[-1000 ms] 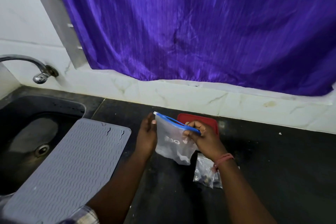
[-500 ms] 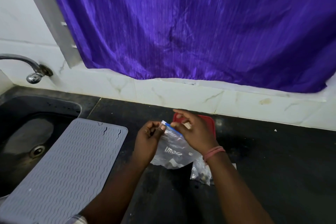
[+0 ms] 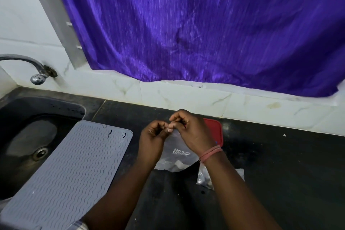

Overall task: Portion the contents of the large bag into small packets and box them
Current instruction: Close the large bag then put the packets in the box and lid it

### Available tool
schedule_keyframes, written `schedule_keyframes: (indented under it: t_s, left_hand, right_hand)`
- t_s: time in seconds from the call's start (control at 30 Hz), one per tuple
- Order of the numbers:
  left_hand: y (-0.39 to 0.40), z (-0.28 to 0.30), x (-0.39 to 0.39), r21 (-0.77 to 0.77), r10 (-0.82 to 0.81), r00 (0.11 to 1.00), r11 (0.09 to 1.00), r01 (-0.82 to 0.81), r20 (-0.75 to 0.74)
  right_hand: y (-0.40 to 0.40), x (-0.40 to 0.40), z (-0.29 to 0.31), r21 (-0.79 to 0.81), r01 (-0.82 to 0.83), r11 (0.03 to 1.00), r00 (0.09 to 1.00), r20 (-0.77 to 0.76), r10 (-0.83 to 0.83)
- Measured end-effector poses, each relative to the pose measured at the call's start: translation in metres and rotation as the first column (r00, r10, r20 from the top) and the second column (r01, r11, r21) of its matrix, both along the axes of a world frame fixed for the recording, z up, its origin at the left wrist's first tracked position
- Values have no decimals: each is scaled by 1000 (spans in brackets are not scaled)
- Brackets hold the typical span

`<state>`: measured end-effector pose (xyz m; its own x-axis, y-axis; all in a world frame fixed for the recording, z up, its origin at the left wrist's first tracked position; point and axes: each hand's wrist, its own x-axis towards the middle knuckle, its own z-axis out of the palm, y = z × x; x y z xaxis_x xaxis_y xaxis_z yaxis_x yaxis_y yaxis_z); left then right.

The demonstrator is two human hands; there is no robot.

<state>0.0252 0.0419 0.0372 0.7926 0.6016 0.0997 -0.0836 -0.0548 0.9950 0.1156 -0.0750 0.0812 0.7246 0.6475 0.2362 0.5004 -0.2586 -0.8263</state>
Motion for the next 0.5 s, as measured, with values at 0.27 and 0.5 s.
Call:
schedule_keyframes:
  t_s: [0.27,0.5]
  left_hand:
    - [-8,1,0,-159,8,999,987,-2,35]
    - [11,5,4,-424,39,988,905,29,150]
  right_hand:
    - [-12,5,7,-105,-65,992,995,67,72]
    - [-36,18,-3,-180,-26,983,994,100,45]
